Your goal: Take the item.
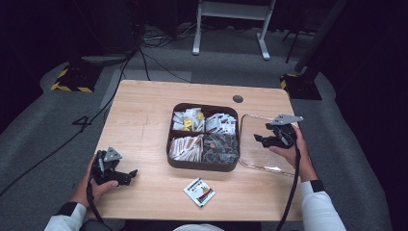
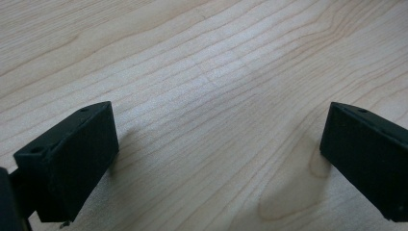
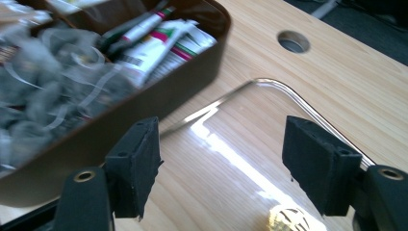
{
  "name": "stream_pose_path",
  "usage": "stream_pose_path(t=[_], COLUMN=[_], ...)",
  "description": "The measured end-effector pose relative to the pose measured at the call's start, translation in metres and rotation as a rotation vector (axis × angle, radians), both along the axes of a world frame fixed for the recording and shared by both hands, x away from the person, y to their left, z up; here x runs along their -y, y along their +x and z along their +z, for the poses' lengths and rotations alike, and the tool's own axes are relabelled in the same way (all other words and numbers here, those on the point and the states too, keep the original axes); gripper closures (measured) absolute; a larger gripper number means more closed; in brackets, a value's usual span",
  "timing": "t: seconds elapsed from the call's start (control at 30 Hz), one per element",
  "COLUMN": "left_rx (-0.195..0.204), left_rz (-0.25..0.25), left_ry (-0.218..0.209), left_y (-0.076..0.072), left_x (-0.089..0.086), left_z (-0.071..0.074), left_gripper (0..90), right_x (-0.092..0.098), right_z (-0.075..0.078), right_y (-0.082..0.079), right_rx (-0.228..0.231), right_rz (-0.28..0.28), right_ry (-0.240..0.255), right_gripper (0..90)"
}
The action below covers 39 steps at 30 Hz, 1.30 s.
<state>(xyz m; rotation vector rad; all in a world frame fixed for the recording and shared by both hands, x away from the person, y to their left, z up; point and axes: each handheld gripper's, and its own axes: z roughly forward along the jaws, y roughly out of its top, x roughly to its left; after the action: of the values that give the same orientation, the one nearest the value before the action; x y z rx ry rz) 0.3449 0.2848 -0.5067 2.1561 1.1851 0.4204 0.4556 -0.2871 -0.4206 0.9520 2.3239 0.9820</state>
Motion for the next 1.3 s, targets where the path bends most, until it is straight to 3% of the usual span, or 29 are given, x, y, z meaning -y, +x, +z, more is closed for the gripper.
stream_pose_path(t=[0.4,0.73,1.17,1.3], left_rx=[0.000,0.000,0.000,0.000], left_rz=[0.000,0.000,-0.001,-0.001], left_ry=[0.000,0.000,0.000,0.001], left_y=[0.000,0.000,0.000,0.000], left_x=[0.000,0.000,0.000,0.000], left_z=[0.000,0.000,0.000,0.000], left_gripper=[0.0,0.0,0.0,0.0], right_x=[0.021,0.041,0.052,0.056], right_z=[-0.016,-0.041,-0.061,-0.064], right_y=[0.012,0.022,0.026,0.027], right_rx=[-0.048,-0.109,-0.164,-0.175], right_rz=[-0.085,-0.152,-0.188,-0.182], right_ry=[-0.002,-0.009,0.001,0.031], right_gripper=[30.8,34.0,44.0,44.4])
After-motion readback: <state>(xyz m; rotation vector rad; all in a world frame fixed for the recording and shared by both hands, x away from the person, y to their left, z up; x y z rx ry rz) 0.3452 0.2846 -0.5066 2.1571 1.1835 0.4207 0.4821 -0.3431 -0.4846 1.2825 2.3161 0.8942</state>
